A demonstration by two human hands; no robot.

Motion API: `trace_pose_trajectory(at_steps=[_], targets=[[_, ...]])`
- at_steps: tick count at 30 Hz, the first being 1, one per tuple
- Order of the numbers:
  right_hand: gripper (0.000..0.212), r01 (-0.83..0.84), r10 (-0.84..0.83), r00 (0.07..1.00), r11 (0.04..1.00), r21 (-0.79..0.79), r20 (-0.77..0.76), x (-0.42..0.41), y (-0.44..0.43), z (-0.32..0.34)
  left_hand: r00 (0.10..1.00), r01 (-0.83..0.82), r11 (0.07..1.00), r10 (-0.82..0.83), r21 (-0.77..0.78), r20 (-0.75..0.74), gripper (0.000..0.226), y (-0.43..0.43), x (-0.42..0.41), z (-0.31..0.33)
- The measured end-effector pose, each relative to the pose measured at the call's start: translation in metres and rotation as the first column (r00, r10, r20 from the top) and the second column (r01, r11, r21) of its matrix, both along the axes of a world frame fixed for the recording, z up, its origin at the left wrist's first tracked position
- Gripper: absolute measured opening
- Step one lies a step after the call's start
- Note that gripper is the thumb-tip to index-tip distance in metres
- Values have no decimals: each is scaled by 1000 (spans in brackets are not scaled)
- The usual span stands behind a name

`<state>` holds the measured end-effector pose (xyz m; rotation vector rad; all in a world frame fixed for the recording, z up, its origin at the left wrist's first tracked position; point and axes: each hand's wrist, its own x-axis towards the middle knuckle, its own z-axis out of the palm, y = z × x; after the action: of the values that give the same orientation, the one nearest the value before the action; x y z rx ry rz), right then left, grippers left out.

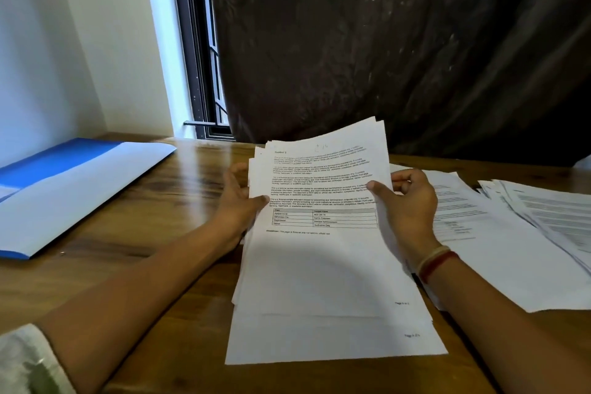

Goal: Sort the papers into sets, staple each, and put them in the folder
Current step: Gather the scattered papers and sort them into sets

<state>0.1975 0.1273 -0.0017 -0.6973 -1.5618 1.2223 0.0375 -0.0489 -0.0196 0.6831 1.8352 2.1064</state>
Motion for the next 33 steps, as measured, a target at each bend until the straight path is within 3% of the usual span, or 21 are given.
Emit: trace_pose_trajectory(at_steps=[3, 6, 12, 17, 23, 26, 30, 33], targets=[[21, 48, -51, 998, 995, 82, 31, -1, 5, -2, 1000, -22, 1000, 22, 1, 16, 44, 0, 2, 1], [18, 13, -12, 1000, 999, 35, -14, -2, 6, -5, 997, 27, 1000, -27, -9, 66, 24, -1, 2, 3], [21, -48, 47, 995, 999, -11, -90, -4, 10, -6, 979, 84, 995, -94, 60, 182, 13, 0, -1, 7], [12, -88, 87, 996, 995, -57, -22, -5, 18, -11, 972, 96, 995, -99, 24, 213, 24, -3, -2, 8], [15, -171, 165, 985, 975, -139, -56, 0, 20, -5, 974, 81, 997, -82, 15, 209, 30, -5, -5, 9], [10, -265, 265, 964, 923, -279, -39, 3, 21, 4, 980, 68, 998, -69, 11, 186, 33, -7, -6, 10], [19, -487, 497, 864, 784, -385, -81, 8, 21, 8, 981, 91, 995, -95, 32, 170, 33, -7, -4, 12], [20, -516, 517, 848, 753, -407, -118, 8, 19, 6, 964, 108, 992, -122, 72, 236, 25, -8, -1, 14]])
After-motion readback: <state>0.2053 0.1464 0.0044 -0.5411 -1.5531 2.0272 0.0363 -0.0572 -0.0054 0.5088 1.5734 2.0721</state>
